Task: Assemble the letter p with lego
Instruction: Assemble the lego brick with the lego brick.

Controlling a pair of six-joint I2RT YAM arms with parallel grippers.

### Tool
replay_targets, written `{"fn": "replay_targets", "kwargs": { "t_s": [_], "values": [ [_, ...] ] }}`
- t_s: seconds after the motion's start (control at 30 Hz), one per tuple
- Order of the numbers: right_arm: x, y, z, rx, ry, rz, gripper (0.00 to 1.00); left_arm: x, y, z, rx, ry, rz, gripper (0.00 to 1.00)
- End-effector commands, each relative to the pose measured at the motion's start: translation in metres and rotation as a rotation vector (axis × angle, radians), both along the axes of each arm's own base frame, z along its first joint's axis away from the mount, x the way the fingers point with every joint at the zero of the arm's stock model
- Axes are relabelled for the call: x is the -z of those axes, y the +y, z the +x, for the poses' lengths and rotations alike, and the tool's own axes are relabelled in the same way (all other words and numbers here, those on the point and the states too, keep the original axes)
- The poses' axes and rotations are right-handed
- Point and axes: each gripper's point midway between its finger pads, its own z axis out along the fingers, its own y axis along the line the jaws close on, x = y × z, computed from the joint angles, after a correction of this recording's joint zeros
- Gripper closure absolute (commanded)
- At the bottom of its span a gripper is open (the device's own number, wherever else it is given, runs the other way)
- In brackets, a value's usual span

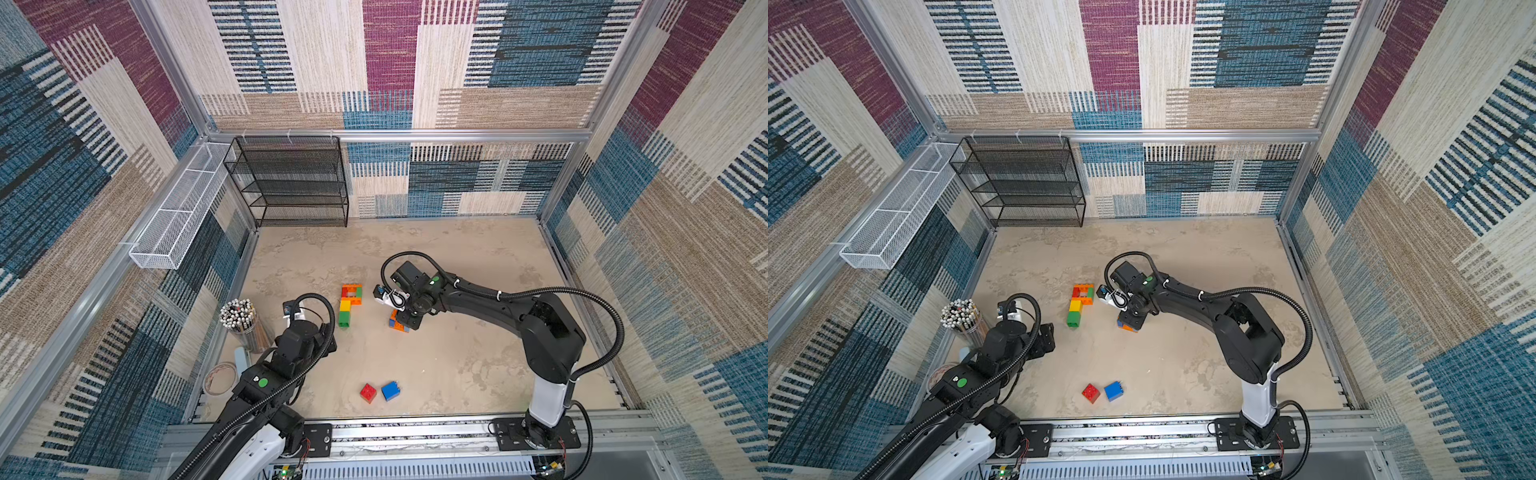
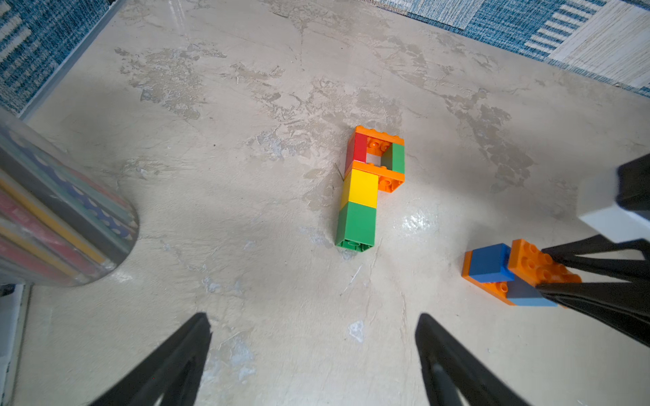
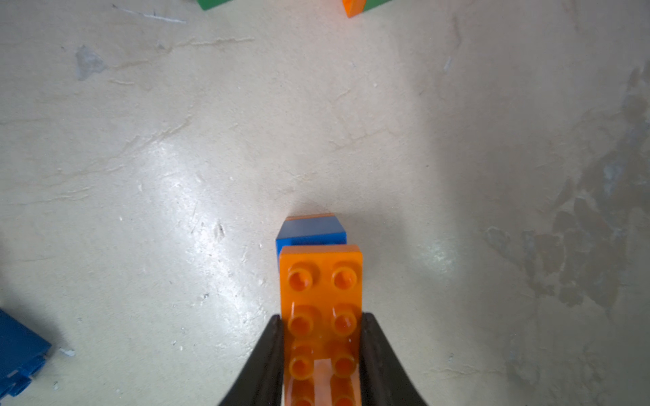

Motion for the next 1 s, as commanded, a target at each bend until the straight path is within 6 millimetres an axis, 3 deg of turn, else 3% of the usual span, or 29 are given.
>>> {"fn": "replay_targets", "kwargs": {
  "t_s": [0.0, 0.47, 0.77, 0.97],
  "values": [
    [-0.001, 0.005, 0.000, -0.021, -0.001, 0.016, 0.81, -0.003, -0.003, 0.003, 0.014, -0.016, 0.000, 0.07],
    [0.010, 0.004, -0.007, -0.032, 0.047, -0.003, 0.82, 0.003, -0.009, 0.007, 0.034, 0.001, -0.008, 0.08],
    [0.017, -0.001, -0.007, 0.050, 0.087, -0.026, 0.82, 0.005, -0.014, 0.009, 0.048, 0.009, -0.021, 0.08],
    [0.031, -0.010, -0.013, 0.077, 0.104, -0.055, 0.82, 0.008, -0.024, 0.014, 0.075, 0.018, -0.050, 0.10]
  ]
}}
